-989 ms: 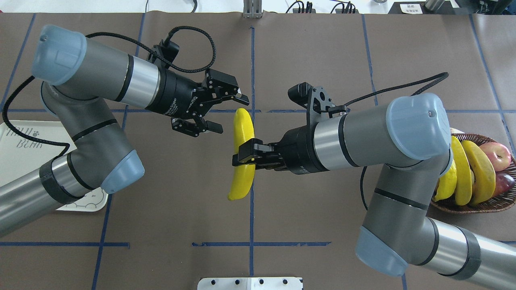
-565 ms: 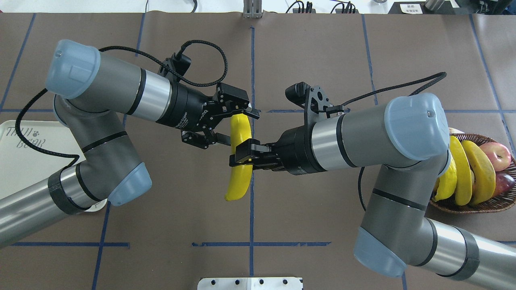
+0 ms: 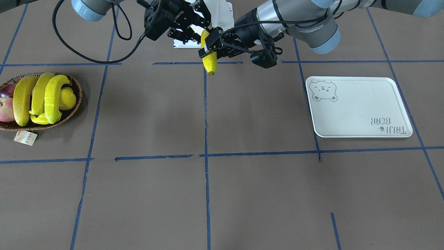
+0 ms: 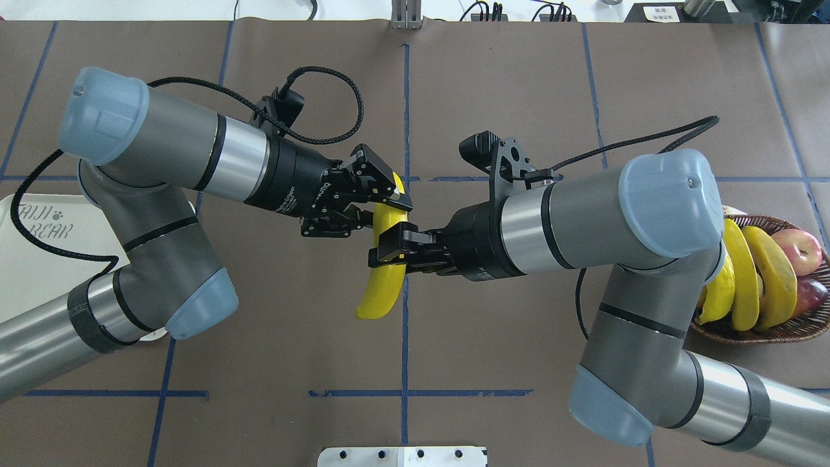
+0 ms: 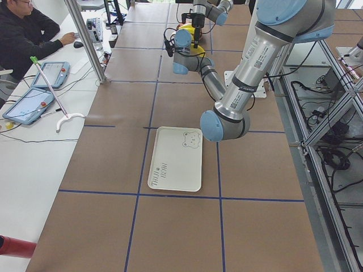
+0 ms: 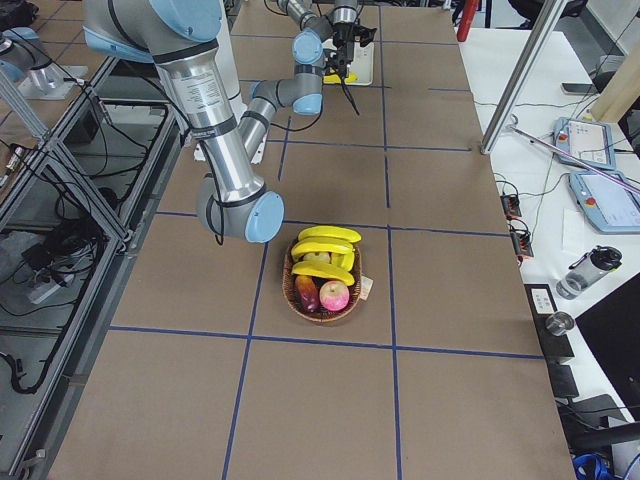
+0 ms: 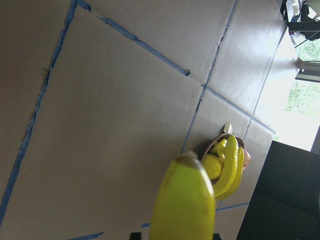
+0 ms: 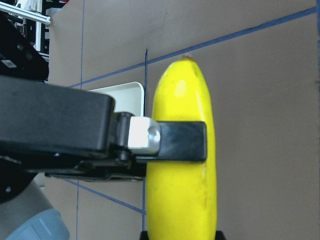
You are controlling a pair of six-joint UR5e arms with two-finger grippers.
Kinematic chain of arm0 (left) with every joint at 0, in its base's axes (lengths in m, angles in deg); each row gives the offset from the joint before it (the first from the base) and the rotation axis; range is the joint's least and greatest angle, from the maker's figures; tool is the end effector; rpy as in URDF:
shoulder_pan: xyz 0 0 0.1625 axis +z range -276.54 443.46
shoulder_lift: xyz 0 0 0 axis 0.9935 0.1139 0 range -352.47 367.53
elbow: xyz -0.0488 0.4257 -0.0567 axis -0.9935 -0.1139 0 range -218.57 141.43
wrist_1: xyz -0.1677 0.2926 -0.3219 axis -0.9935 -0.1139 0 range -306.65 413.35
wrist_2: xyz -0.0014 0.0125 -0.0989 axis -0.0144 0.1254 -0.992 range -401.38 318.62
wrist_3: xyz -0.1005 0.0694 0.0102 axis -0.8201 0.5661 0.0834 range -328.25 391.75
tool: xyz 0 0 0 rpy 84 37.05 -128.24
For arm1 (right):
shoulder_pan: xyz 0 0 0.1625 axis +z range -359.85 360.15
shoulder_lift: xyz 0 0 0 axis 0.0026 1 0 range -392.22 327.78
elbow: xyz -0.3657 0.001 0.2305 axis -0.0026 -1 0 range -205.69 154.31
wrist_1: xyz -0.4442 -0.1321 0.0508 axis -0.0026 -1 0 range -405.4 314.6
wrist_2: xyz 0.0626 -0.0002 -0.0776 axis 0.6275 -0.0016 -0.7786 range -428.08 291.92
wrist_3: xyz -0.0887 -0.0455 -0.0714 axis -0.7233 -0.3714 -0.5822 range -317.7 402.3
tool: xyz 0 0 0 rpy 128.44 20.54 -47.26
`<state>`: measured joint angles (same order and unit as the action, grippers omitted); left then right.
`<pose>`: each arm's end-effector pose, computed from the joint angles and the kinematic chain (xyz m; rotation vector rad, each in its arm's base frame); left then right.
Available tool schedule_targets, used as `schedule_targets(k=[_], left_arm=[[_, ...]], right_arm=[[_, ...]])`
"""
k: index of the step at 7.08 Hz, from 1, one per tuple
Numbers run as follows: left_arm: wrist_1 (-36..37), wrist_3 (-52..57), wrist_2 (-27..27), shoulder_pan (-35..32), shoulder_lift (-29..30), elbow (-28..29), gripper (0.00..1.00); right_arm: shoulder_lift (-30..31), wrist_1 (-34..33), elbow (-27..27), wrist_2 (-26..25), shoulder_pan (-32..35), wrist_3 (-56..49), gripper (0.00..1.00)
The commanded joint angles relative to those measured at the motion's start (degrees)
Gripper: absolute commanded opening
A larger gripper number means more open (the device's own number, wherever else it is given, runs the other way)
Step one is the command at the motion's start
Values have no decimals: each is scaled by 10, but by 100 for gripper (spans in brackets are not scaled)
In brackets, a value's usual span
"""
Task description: Transfer all bananas from basket to plate
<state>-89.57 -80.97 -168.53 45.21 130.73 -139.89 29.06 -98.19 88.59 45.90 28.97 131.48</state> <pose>0.4652 -0.4422 0.0994 -0.2533 1.6612 -0.2511 -0.4751 -0.3566 0.0847 0.0790 -1.5724 0.0538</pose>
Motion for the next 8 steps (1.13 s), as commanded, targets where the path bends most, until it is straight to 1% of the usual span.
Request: schedule_targets(k=[1,3,5,7,8], left_arm=[[1,0,0,0,-2,-5,0],[2,3,-3,-2,-7,-5,0],[9,6,-1,-10,-29,-3,0],[18,22,0,-68,-98,12,0],[38,82,0,-98,-139,6,0]], right_arm=[[0,0,0,-1,1,6,100],[0,0,4,-1,2,11,100],[1,1,11,0,3,14,100],[5,-1,15,-2,22,15,100],[16,-8,19,-34,26,14,100]])
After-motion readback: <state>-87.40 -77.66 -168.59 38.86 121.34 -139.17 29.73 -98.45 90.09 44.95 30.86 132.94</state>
